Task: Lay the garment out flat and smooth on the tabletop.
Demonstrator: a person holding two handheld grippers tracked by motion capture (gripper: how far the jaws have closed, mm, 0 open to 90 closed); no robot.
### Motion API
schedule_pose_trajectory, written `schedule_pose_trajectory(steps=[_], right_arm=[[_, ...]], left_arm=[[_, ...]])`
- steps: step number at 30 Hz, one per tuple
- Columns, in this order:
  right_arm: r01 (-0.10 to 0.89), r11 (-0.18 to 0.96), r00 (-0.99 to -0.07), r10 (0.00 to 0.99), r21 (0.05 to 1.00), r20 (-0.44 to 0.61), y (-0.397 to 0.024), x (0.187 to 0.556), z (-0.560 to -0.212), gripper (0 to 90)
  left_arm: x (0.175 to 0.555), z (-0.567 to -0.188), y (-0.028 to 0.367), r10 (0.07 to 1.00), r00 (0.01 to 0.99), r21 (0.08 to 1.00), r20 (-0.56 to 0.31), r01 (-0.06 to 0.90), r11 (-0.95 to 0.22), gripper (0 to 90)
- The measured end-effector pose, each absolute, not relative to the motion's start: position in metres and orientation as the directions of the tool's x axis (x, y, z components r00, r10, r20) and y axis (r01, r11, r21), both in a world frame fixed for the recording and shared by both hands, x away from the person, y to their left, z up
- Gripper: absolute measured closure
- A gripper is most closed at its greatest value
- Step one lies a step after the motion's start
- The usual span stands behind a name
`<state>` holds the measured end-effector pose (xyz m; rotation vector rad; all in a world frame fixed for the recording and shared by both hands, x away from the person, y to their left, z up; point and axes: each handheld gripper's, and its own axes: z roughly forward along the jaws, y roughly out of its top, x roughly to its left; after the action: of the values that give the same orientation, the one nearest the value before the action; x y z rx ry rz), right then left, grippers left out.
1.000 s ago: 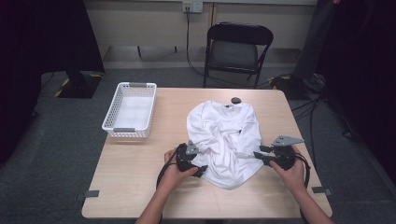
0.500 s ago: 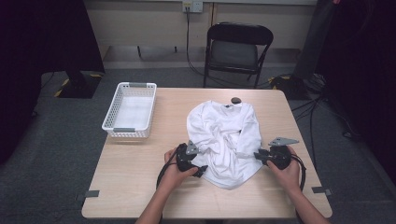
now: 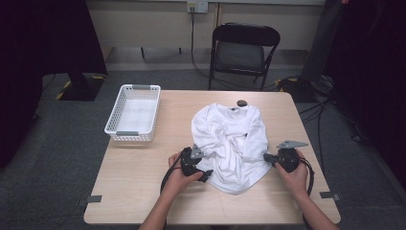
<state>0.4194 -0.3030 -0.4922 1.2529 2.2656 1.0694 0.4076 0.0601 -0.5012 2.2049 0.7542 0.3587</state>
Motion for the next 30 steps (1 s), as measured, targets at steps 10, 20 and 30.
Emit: schedule_pose_trajectory(steps=[10,20,30], right_arm=[[0.537,0.314,-0.569,0.82,0.783,0.061,-0.31,0.421,-0.467,90.0],[0.553,0.342,-0.563,0.826,0.76,0.038,-0.314,0.419,-0.468,90.0],[0.555,0.318,-0.539,0.841,0.769,0.041,-0.341,0.425,-0.45,90.0]], left_arm=[[0.408,-0.501,0.06,0.618,0.786,0.743,0.017,0.404,-0.534,14.6],[0.408,-0.501,0.06,0.618,0.786,0.743,0.017,0.403,-0.534,14.7],[0.408,-0.501,0.06,0.617,0.787,0.743,0.015,0.404,-0.534,14.7]])
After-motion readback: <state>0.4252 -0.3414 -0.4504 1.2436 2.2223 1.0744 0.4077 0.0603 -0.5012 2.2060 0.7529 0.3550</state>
